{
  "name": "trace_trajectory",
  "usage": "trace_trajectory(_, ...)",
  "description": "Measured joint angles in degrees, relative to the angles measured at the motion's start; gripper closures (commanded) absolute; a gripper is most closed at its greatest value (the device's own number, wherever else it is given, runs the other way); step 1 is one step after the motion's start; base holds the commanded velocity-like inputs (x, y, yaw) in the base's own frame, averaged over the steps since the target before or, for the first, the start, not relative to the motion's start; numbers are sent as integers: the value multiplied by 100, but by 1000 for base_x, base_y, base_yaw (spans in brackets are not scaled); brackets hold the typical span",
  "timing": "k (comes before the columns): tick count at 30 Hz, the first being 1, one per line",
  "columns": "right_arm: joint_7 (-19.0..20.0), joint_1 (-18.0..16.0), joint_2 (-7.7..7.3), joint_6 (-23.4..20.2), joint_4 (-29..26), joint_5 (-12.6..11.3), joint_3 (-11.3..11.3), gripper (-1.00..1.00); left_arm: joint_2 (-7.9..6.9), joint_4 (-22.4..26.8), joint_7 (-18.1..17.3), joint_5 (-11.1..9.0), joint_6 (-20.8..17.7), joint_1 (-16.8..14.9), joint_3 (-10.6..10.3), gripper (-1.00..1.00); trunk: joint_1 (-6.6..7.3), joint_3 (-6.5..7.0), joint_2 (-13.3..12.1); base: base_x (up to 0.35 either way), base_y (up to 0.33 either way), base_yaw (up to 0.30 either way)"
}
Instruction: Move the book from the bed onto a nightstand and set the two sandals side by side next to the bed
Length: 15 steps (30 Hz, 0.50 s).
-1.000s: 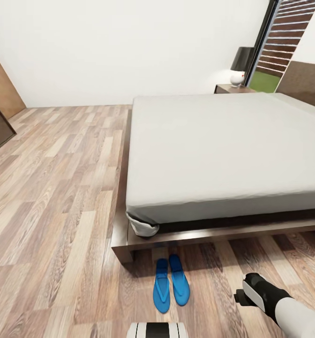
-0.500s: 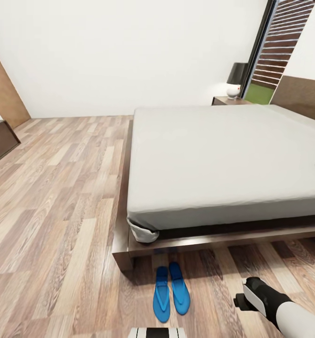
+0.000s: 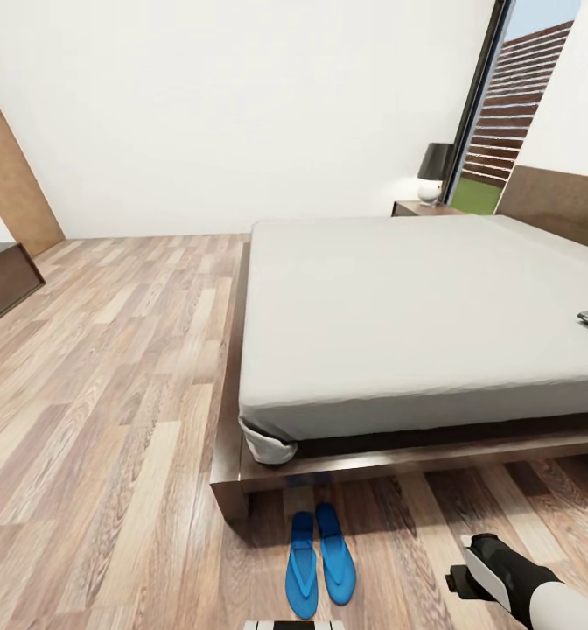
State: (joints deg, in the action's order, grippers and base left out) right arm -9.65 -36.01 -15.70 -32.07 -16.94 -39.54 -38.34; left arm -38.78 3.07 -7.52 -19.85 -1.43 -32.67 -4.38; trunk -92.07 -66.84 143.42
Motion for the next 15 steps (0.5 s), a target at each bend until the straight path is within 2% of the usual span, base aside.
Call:
trace_trajectory(7,202,32,-30,228,18,4,-6,-100,109,-20,-9,-3,10,18,0,-100,18,155,-9,0,0,0)
trace_trajectory(15,275,41,-32,315,168,7,-10,-100,288,-19,-12,-21,27,204,-1,-100,39,332,-21,0,0,0)
